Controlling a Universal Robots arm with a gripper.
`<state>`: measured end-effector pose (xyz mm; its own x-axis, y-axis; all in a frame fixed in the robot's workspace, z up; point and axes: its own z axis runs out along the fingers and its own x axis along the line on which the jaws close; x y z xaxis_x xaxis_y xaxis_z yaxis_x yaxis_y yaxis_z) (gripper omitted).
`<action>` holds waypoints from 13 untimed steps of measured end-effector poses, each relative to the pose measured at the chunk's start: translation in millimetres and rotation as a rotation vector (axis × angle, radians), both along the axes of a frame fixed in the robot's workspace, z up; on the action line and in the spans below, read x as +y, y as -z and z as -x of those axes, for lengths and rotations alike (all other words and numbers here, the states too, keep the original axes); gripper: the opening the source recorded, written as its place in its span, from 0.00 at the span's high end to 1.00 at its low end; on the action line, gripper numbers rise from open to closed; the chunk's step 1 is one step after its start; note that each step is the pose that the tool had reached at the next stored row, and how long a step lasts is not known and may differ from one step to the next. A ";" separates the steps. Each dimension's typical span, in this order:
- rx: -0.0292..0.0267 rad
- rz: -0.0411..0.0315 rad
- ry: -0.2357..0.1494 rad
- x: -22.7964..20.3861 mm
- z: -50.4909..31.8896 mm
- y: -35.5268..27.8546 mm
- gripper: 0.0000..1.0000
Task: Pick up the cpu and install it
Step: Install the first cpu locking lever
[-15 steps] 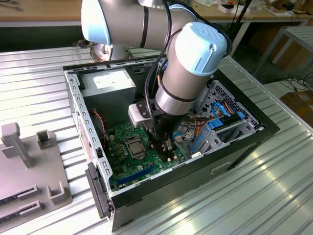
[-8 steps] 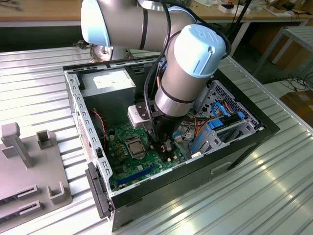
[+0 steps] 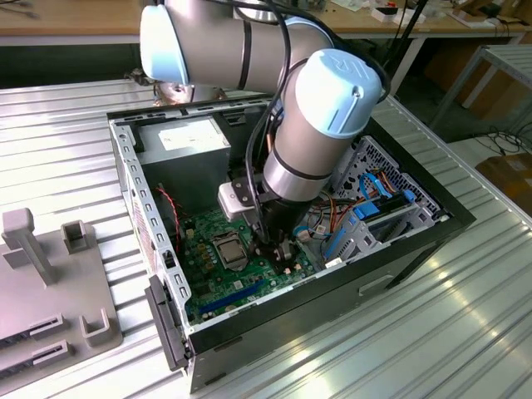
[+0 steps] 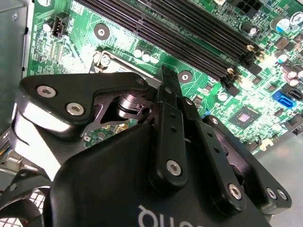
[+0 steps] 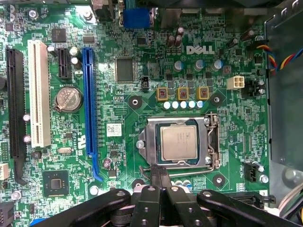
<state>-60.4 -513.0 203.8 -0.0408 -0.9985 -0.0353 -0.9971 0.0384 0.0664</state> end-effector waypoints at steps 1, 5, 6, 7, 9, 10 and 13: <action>0.0000 0.0000 0.000 0.0 -0.2 0.5 0.89; -0.0009 0.0002 0.000 0.0 -1.1 2.3 0.89; -0.0012 0.0002 0.000 0.0 -1.4 2.6 0.89; -0.0015 0.0001 0.000 0.0 -1.7 2.9 0.89; -0.0021 0.0002 -0.001 0.0 -2.3 3.5 0.89; -0.0027 0.0001 -0.001 0.0 -2.7 4.1 0.89; -0.0040 0.0000 -0.001 0.0 -4.0 5.2 0.89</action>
<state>-56.4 -513.0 198.6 -0.0391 -0.9986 -0.0355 -0.9974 0.0369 0.0625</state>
